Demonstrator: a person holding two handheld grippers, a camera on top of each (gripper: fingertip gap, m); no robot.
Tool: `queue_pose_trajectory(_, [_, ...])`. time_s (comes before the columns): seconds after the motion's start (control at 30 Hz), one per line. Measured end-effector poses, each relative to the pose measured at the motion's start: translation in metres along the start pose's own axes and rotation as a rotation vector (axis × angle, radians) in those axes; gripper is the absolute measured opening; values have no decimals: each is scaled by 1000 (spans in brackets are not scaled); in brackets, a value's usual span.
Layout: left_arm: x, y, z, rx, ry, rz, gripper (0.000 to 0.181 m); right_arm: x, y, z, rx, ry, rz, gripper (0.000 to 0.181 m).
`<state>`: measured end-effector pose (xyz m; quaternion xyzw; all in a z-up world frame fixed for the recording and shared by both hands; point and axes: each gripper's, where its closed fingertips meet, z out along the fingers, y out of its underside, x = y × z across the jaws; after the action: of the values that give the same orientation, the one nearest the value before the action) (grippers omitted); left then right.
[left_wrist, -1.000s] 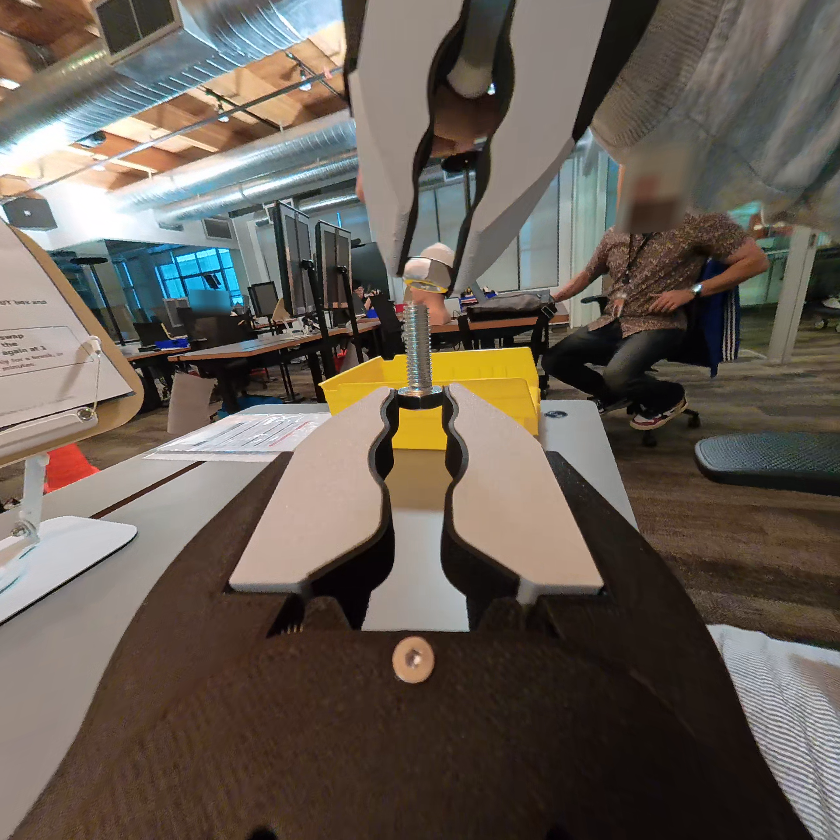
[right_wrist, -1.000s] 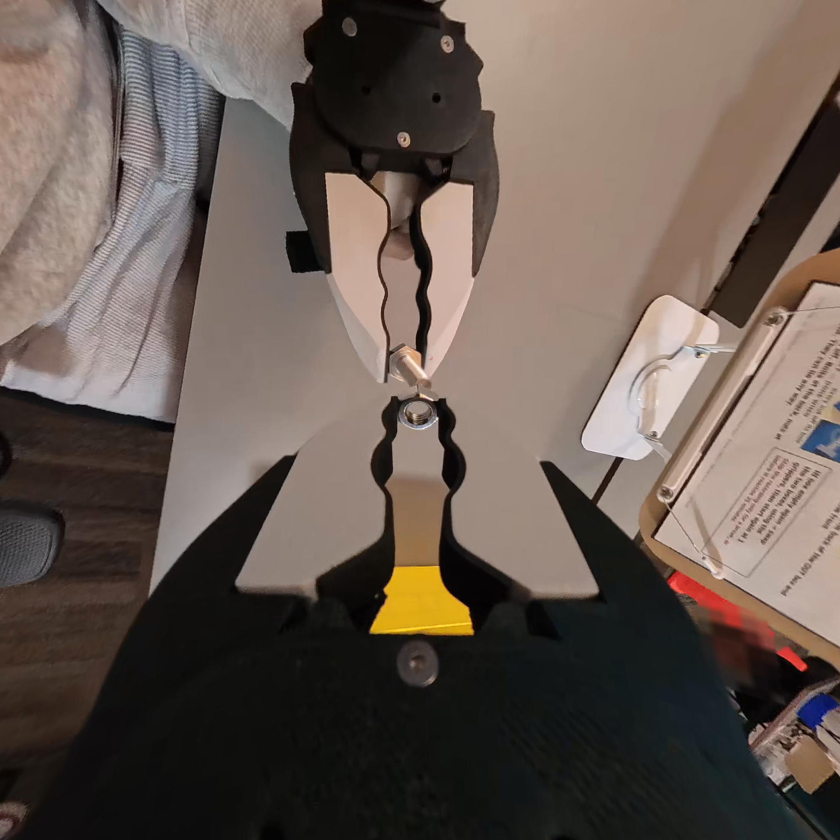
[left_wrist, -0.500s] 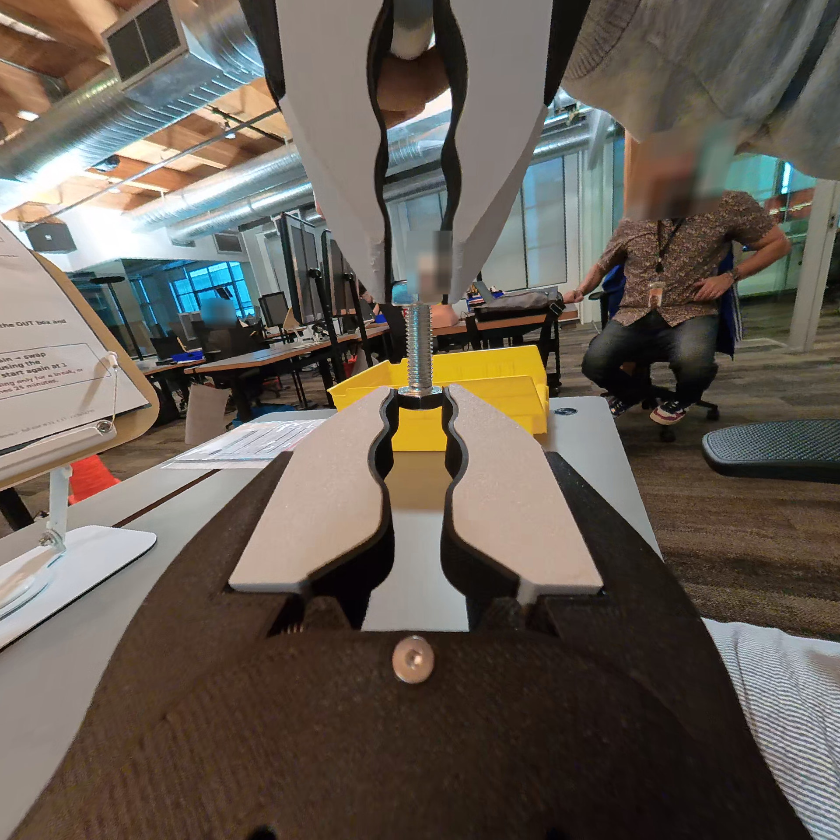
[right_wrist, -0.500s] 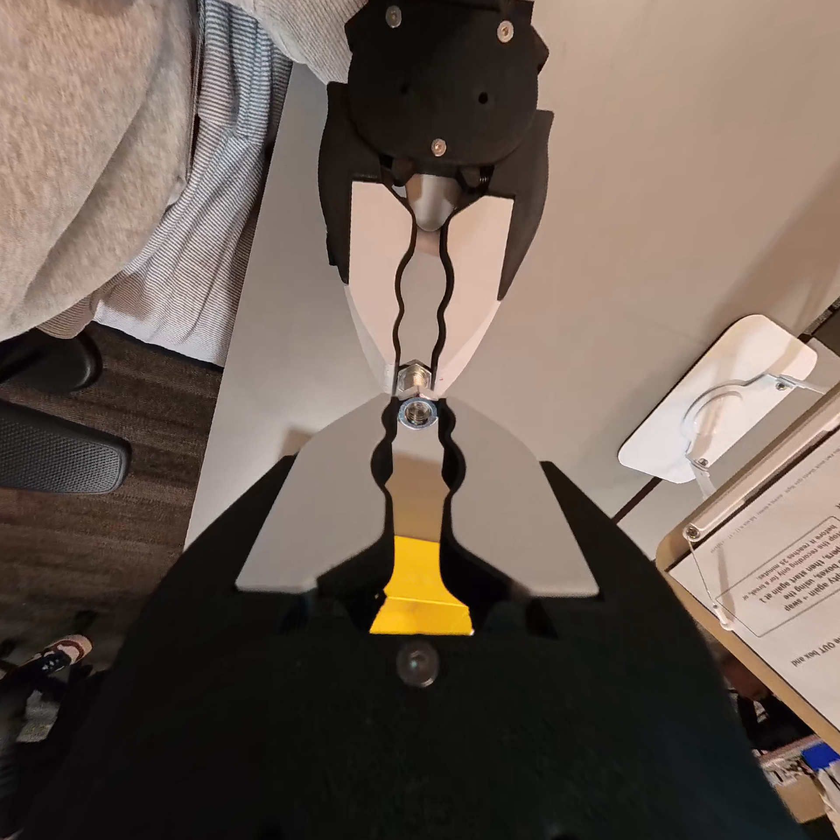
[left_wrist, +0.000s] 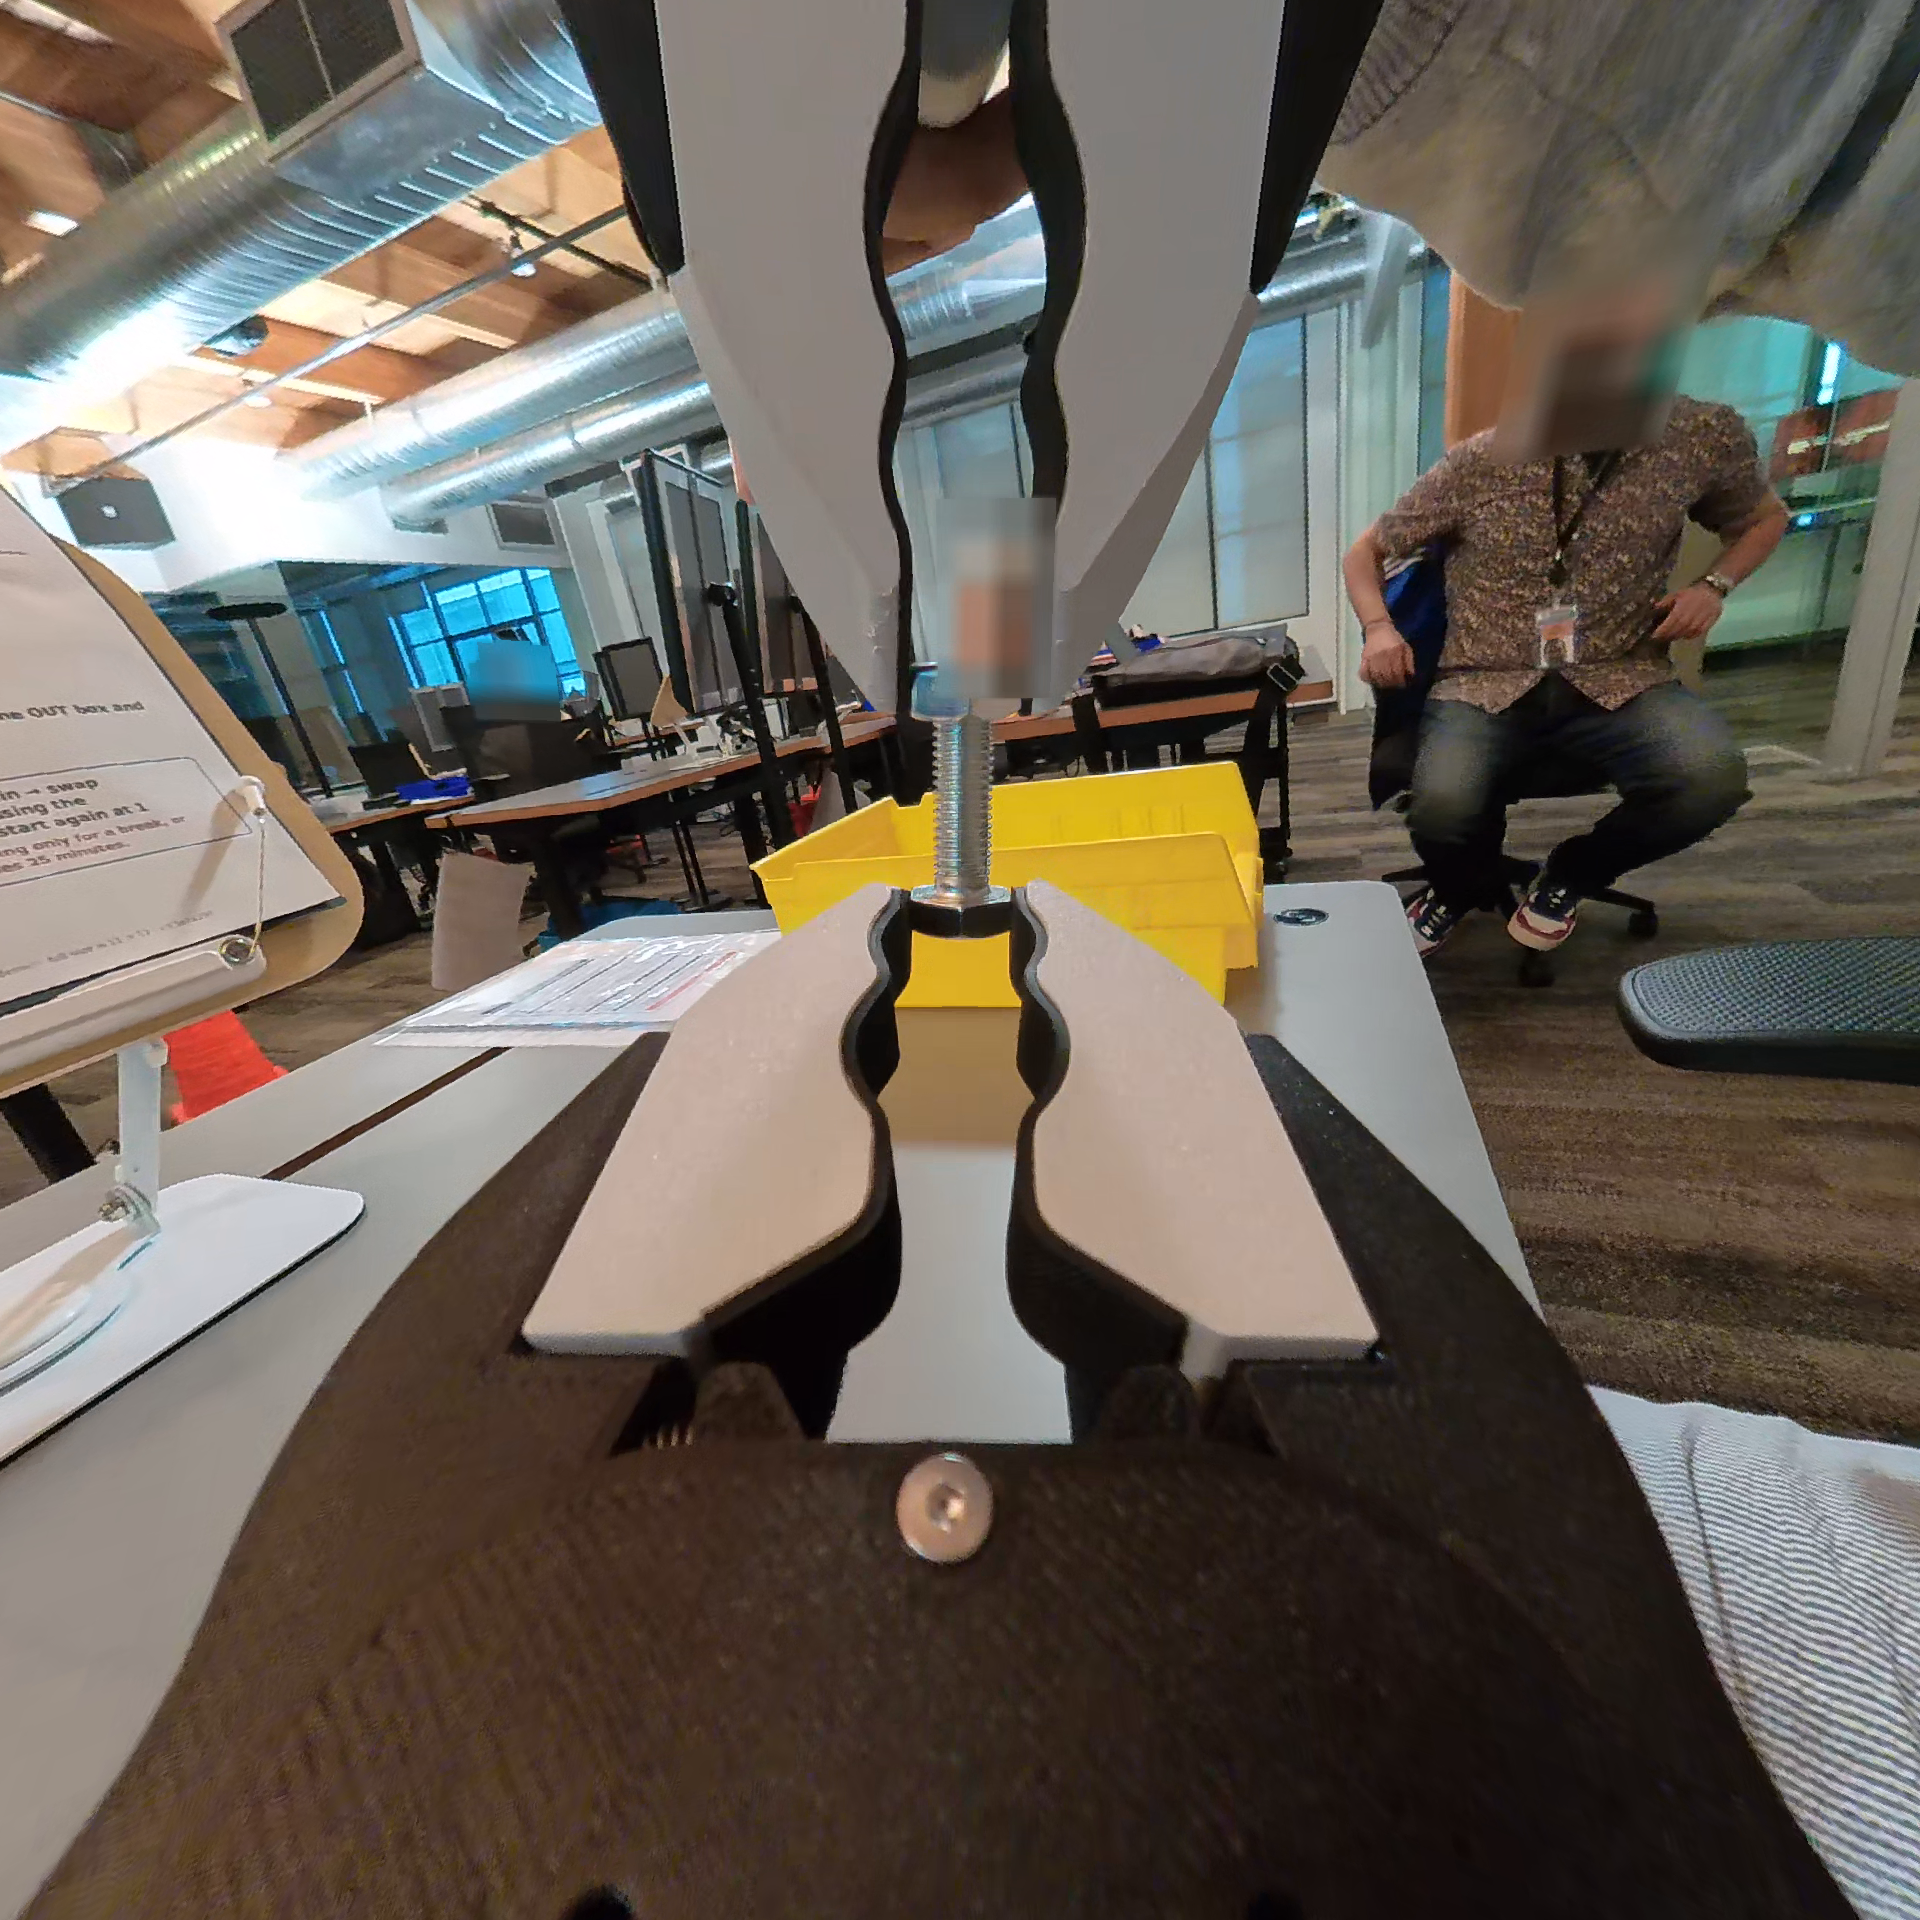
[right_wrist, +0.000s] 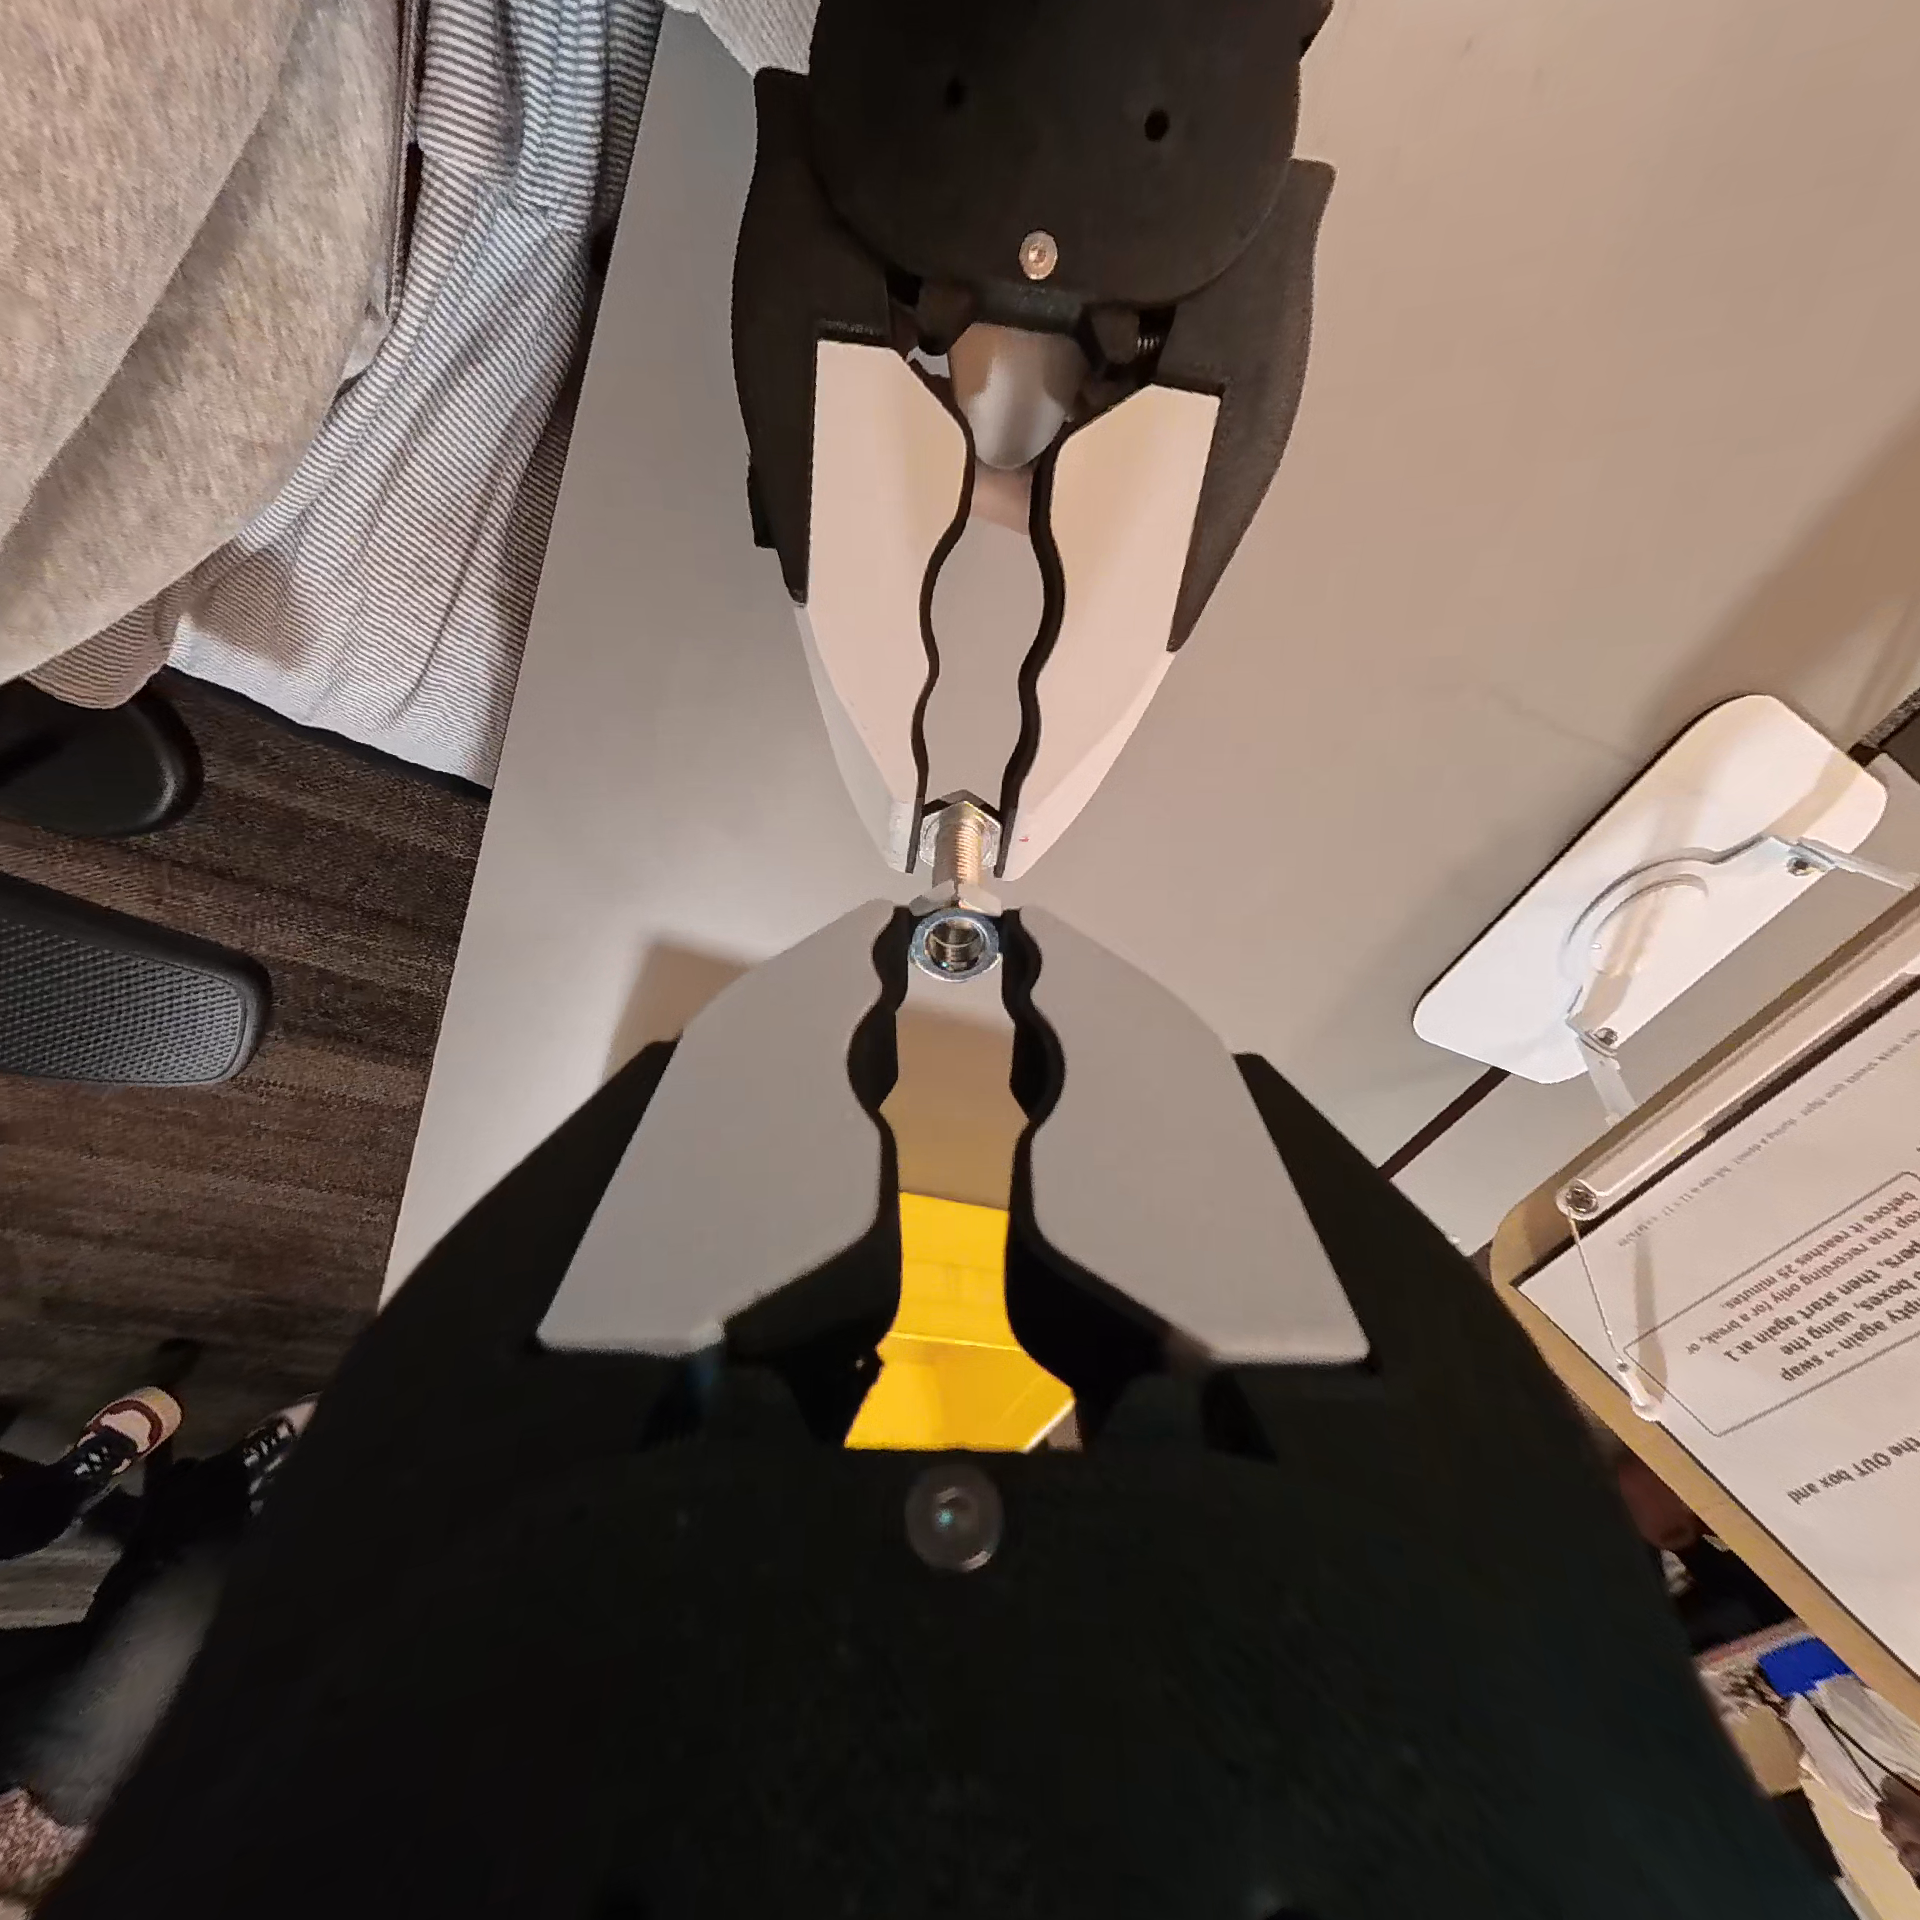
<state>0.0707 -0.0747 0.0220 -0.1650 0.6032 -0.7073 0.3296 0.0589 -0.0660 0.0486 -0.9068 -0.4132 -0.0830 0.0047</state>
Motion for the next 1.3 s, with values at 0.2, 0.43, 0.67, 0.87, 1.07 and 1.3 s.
queue_pose_trajectory(0.2, [-5, 6, 2, -32, -29, -10, 20, 4, 5, 5, -6, -22, 0, 18])
queue_pose_trajectory(0.43, [-15, -1, -3, 8, -67, -62, 20, 17, 1, 1, 74, -28, 52, 17])
queue_pose_trajectory(0.67, [-20, 2, -3, -12, -100, -47, 20, 21, 1, 3, 65, -31, 77, 17])
queue_pose_trajectory(0.87, [-25, 1, -5, -10, -146, -20, 20, 27, 0, 3, 39, -26, 202, 17])
queue_pose_trajectory(1.07, [-28, 3, -4, -26, -179, 16, 20, 28, 2, 5, 7, -29, 335, 17])
queue_pose_trajectory(1.3, [-30, -1, -7, 6, -179, -17, 20, 31, 2, 4, 39, -16, 371, 18])
